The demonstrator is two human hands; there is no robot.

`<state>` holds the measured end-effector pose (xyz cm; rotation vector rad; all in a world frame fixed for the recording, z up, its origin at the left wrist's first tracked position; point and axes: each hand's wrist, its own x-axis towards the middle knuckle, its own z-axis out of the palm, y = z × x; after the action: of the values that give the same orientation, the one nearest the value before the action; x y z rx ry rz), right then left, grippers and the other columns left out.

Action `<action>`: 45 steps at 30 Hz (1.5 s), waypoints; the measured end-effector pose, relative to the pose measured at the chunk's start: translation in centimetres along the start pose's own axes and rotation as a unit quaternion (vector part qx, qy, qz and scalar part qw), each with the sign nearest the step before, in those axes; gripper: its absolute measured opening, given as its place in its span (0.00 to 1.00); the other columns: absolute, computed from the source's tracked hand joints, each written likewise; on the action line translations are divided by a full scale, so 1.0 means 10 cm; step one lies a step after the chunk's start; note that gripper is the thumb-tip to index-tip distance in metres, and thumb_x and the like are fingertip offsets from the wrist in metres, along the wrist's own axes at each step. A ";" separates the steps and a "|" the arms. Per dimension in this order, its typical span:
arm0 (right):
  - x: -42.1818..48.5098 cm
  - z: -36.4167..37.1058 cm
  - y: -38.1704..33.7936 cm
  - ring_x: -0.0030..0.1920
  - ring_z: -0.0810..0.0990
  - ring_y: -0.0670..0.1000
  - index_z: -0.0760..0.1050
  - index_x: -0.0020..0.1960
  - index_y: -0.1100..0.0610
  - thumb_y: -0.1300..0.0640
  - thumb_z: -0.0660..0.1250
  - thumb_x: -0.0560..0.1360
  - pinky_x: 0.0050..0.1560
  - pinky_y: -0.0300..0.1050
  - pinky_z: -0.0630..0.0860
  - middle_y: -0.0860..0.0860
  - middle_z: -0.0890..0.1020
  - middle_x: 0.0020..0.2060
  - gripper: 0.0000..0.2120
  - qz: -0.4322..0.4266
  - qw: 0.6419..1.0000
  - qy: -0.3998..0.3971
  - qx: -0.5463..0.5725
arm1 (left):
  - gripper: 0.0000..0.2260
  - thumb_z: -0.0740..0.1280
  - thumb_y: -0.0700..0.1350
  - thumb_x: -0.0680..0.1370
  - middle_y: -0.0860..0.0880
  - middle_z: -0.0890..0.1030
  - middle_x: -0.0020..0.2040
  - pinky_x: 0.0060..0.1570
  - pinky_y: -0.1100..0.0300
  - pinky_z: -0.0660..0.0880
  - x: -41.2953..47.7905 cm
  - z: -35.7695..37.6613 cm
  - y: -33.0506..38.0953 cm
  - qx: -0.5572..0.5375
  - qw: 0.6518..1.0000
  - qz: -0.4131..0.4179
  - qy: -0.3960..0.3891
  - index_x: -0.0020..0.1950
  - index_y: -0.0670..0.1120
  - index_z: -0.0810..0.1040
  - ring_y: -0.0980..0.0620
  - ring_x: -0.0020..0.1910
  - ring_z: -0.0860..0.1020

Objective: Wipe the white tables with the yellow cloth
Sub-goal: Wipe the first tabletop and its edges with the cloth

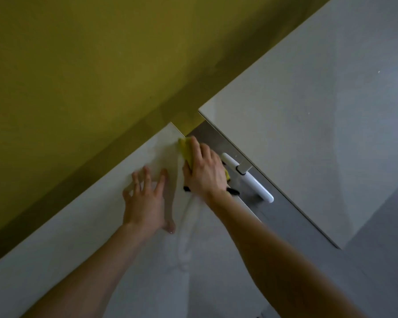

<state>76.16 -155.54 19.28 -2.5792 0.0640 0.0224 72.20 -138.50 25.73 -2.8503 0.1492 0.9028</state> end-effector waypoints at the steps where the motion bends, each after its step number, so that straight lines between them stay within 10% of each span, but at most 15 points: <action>1: 0.31 0.02 -0.12 0.60 0.80 0.63 0.58 0.84 0.52 0.46 0.65 0.81 0.62 0.59 0.78 0.57 0.78 0.63 0.35 -0.004 1.000 -0.021 0.016 | 0.80 0.82 0.75 0.56 0.39 0.33 0.86 0.80 0.30 0.62 0.01 0.02 -0.01 0.006 1.000 0.000 0.002 0.82 0.55 0.24 0.31 0.86 0.39; 13: -0.80 -0.36 0.54 0.61 0.82 0.55 0.66 0.79 0.52 0.36 0.63 0.82 0.56 0.51 0.78 0.50 0.82 0.65 0.31 0.052 0.998 -0.033 0.034 | 0.79 0.82 0.75 0.56 0.40 0.32 0.87 0.81 0.34 0.61 -0.01 -0.01 -0.04 0.004 1.000 0.012 0.006 0.82 0.56 0.24 0.32 0.87 0.39; 20: 0.88 0.08 -0.31 0.53 0.83 0.63 0.69 0.66 0.57 0.39 0.62 0.85 0.44 0.52 0.73 0.56 0.81 0.57 0.23 0.025 0.996 -0.077 0.047 | 0.78 0.80 0.77 0.58 0.42 0.32 0.87 0.83 0.36 0.58 -0.02 -0.03 -0.02 0.019 1.000 0.000 0.000 0.78 0.57 0.17 0.34 0.87 0.37; 31: -0.87 -0.47 0.81 0.69 0.78 0.58 0.59 0.82 0.53 0.36 0.61 0.85 0.69 0.56 0.76 0.53 0.77 0.72 0.33 0.004 0.991 -0.123 0.054 | 0.79 0.82 0.76 0.57 0.41 0.32 0.87 0.82 0.35 0.61 -0.02 -0.06 -0.01 0.010 1.000 -0.003 -0.005 0.82 0.57 0.24 0.33 0.87 0.38; 38: 0.82 0.02 -0.14 0.68 0.78 0.61 0.56 0.84 0.57 0.41 0.65 0.85 0.63 0.58 0.78 0.57 0.76 0.72 0.36 -0.026 0.985 -0.153 0.070 | 0.79 0.83 0.74 0.55 0.42 0.33 0.87 0.83 0.35 0.59 -0.02 -0.04 -0.01 0.000 1.000 -0.010 -0.010 0.84 0.57 0.26 0.35 0.87 0.37; 45: -0.80 -0.57 0.91 0.71 0.79 0.58 0.56 0.87 0.47 0.40 0.67 0.84 0.68 0.55 0.77 0.51 0.73 0.79 0.36 0.006 0.979 -0.176 0.100 | 0.79 0.83 0.74 0.54 0.42 0.33 0.87 0.82 0.34 0.60 0.01 -0.01 -0.05 -0.003 1.000 -0.017 -0.002 0.84 0.59 0.27 0.34 0.87 0.38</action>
<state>67.75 -165.90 19.48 -2.3364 -0.0474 0.4537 72.42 -138.06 25.79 -2.8467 0.0968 0.9036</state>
